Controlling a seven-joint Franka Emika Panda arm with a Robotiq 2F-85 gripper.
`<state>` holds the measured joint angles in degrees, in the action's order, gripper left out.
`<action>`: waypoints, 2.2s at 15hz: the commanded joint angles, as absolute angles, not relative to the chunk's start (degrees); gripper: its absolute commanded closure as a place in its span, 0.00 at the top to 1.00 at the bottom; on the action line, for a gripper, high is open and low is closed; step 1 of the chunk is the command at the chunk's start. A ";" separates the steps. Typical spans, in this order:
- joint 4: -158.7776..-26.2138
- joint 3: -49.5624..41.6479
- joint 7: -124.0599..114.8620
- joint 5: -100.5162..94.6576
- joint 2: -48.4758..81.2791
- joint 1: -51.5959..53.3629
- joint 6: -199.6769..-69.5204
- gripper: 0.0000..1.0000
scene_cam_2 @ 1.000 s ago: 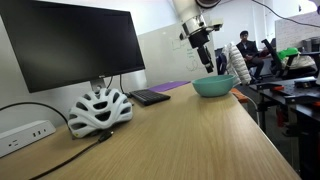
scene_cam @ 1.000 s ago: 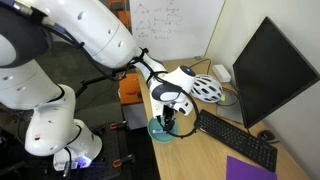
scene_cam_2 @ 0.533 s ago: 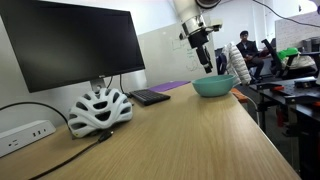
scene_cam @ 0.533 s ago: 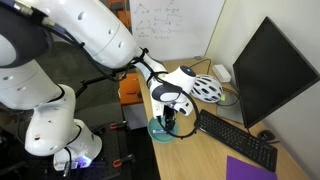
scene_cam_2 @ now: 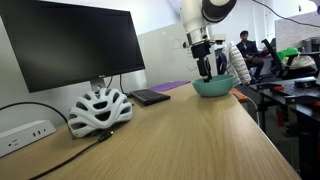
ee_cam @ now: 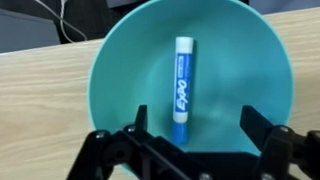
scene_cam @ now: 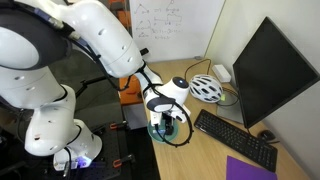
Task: Remove the marker from the bowl and put it on the table
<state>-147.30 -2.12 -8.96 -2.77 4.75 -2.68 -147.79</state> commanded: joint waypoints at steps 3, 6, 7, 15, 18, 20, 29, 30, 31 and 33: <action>-147.46 -2.40 -6.72 -1.83 8.57 -2.53 -152.28 0.68; -147.28 -2.44 -6.80 -1.79 10.43 -2.48 -152.86 0.45; -147.32 -2.51 -7.01 -1.99 10.71 -2.39 -153.39 0.38; -150.45 -3.05 -10.46 -5.41 0.45 -0.92 -145.00 0.05; -152.14 -2.05 -13.39 -8.56 -8.11 -0.97 -139.36 0.05; -152.16 -0.50 -18.07 -9.90 -11.98 -1.69 -139.38 0.05; -141.17 13.10 -36.51 -10.70 -1.45 4.67 -139.28 0.05; -139.03 14.10 -39.02 -11.47 1.47 6.02 -138.79 0.05; -136.61 14.59 -40.57 -12.44 4.88 7.55 -138.52 0.05; -131.91 13.79 -43.52 -16.12 11.34 11.00 -138.37 0.05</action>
